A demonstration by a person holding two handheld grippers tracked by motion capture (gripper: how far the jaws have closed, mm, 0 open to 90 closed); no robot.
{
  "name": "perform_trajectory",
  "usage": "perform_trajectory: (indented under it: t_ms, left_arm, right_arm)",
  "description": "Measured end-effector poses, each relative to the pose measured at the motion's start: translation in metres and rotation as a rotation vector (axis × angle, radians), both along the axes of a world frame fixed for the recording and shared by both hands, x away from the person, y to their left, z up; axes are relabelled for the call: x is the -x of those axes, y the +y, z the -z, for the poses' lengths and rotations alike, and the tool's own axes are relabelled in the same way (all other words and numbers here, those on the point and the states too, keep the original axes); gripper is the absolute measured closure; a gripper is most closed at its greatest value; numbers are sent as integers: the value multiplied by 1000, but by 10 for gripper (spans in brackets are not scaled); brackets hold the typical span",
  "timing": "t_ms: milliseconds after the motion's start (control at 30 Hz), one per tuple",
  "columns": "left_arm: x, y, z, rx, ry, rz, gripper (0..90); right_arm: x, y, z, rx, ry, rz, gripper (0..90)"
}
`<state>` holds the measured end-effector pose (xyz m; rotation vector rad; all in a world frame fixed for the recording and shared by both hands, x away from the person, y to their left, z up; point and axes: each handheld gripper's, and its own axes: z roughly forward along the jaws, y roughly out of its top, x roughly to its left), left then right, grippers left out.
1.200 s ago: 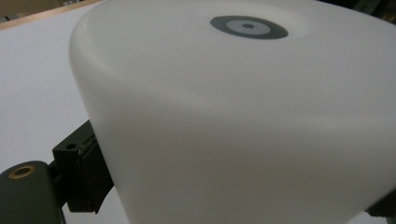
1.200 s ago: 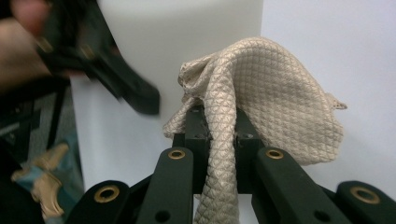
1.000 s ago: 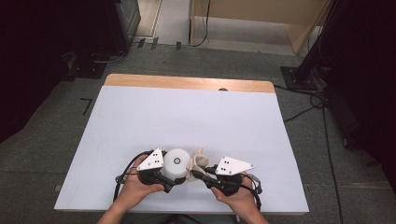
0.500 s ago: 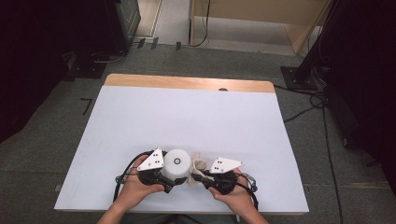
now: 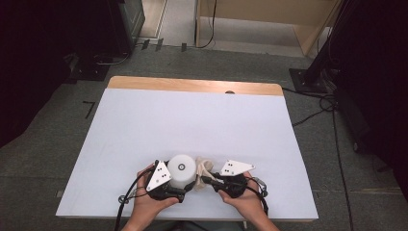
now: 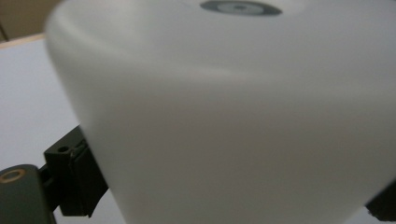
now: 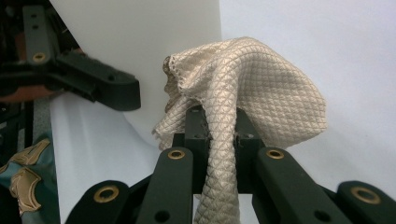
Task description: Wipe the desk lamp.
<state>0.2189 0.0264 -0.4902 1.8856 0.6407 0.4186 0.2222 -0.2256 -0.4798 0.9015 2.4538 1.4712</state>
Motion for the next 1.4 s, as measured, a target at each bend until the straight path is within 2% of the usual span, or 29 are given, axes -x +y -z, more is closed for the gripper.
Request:
perform_trajectory:
  t_ms: [133, 200, 233, 433, 533, 600, 733, 900, 1000, 1133, 1300, 1400]
  left_arm:
    - [6, -9, 1, -19, 13, -86, 22]
    - [7, -10, 0, -21, 1, -122, 45]
    - [7, -10, 0, -16, 6, -122, 71]
    - [4, -9, -3, -26, 20, -101, 78]
    - [0, -6, -6, -8, 45, -66, 79]
    - [-3, -3, -10, -5, 40, -29, 80]
    - [-10, 3, -25, -3, 5, 55, 80]
    - [-27, 11, -35, -31, -31, 147, 80]
    - [-38, 14, -30, -22, -6, 207, 80]
    - [-44, 10, -18, -83, 6, 302, 80]
    - [-47, 2, -9, -68, 37, 377, 80]
    - [-46, 2, -4, -35, 41, 379, 79]
  right_arm:
    - [0, 0, 0, -4, 0, 2, 813]
    - [-1, 1, 0, -6, 1, 4, 814]
    - [-1, 1, 0, -6, -2, 3, 814]
    - [-1, 0, -1, -8, -5, 3, 814]
    - [0, -1, -3, -13, -11, 7, 814]
    - [0, -3, -5, -21, -12, 10, 814]
    - [0, -7, -12, -41, -34, 21, 814]
    - [1, -11, -20, -76, -52, 33, 814]
    - [1, -12, -23, -84, -67, 43, 815]
    - [1, -11, -24, -90, -71, 50, 815]
    - [1, -10, -22, -84, -71, 47, 815]
    - [2, -10, -21, -82, -62, 38, 815]
